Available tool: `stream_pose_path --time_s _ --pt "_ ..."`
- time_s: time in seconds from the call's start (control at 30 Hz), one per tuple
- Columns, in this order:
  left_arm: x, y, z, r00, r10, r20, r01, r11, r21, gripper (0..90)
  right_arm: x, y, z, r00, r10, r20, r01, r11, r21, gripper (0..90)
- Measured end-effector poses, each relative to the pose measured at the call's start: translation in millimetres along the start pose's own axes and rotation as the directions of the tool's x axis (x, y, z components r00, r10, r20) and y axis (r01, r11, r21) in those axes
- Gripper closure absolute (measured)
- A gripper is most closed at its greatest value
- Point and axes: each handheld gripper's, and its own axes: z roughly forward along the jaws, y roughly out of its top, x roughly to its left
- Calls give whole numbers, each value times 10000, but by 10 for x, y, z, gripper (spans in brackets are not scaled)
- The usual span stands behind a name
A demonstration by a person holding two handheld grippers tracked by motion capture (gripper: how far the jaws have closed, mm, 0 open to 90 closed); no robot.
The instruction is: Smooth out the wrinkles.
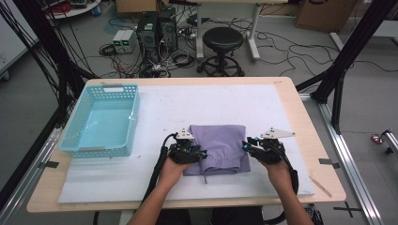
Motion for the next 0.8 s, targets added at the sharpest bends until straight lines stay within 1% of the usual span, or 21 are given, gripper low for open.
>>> stream_pose_path --time_s 0.07,0.1,0.17,0.23,0.33,0.37,0.43,0.47,0.5,0.53,0.57,0.6,0.63,0.67,0.7,0.73,0.8 --pt "3 -24 3 9999 -129 35 130 9997 -189 594 -17 32 61 10000 -52 -2 52 9995 300 808" --pt "3 -29 2 9999 -149 35 150 9997 -213 595 -19 51 124 9997 -249 74 245 9985 493 808" --pt "2 -29 2 9999 -168 25 168 9996 -218 596 -24 71 232 9986 -492 175 477 9957 790 806" --pt "5 -29 0 9998 -203 44 204 9996 -211 597 -36 78 318 9983 -520 260 493 9941 969 770" --pt "6 -31 -9 9996 -273 32 274 9995 -171 603 -97 47 416 9973 -536 510 444 9849 1676 755" --pt "7 -33 -11 9995 -324 53 325 9993 -198 606 -128 27 412 9983 -354 457 274 9860 1647 751" --pt "39 -20 -18 9984 -526 206 530 9984 -219 611 -159 28 369 9982 -316 511 224 9850 1714 734" --pt "75 14 -34 9980 -603 182 607 9978 -273 610 -170 32 348 9986 -262 465 183 9863 1638 728" --pt "110 52 -52 9979 -634 130 638 9972 -385 608 -191 48 312 9995 -110 300 70 9915 1297 726" --pt "145 95 -64 9975 -691 126 697 9960 -558 608 -200 72 285 9996 -13 281 -15 9950 1001 722" --pt "186 145 -72 9978 -656 97 661 9954 -692 608 -210 103 271 9996 37 287 -58 9973 735 719" --pt "210 181 -71 9976 -691 87 696 9938 -863 608 -220 143 274 9995 52 313 -70 9982 600 711" --pt "258 237 -62 9978 -668 -3 664 9924 -1035 618 -223 172 284 9993 48 360 -66 9988 486 709" --pt "295 280 -46 9981 -593 -137 574 9922 -1106 651 -239 221 316 9991 4 430 -22 9991 415 688" --pt "331 315 -22 9983 -481 -334 436 9913 -1245 664 -257 263 358 9989 -66 453 45 9989 461 676" --pt "375 352 1 9979 -421 -494 357 9916 -1240 677 -270 303 407 9989 -131 457 106 9985 542 671" --pt "457 412 57 9959 -536 -732 439 9907 -1291 703 -278 365 515 9991 -267 324 245 9973 686 663"
